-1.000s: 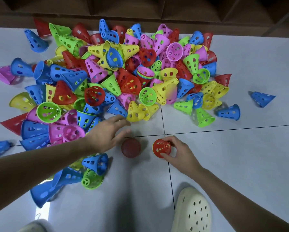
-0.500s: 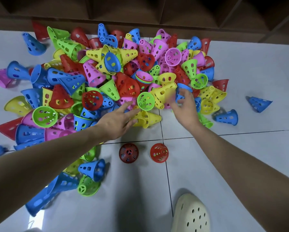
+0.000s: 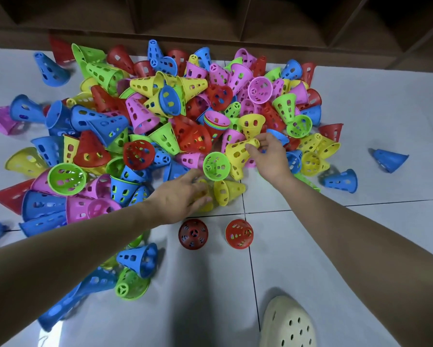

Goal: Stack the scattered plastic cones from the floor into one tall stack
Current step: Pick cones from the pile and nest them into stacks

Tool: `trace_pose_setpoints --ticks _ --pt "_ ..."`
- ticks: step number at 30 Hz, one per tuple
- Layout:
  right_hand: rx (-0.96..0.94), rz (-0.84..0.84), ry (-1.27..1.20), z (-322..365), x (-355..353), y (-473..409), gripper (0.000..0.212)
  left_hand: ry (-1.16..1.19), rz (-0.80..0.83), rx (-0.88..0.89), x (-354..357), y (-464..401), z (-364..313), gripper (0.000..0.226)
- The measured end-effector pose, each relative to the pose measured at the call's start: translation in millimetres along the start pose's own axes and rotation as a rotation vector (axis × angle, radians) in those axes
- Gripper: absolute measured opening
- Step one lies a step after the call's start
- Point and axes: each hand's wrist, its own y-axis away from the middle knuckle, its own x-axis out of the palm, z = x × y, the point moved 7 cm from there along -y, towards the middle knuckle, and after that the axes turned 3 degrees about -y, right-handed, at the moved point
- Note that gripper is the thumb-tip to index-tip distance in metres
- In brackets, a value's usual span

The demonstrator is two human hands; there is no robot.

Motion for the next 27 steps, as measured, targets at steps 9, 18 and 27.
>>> trace_pose_setpoints --ticks 9,18,27 --pt "0.005 0.026 -0.124 -2.8 -12.7 50.3 0.025 0.219 0.055 -0.33 14.5 0.7 14.4 0.054" --pt "-0.023 0.005 -0.305 -10.0 -48.8 122.5 0.006 0.19 0.122 -0.544 28.2 12.5 42.7 0.064" --pt "-0.292 0.237 0.003 -16.3 -20.1 174.4 0.021 0.397 0.07 -0.531 21.4 30.2 44.6 0.067"
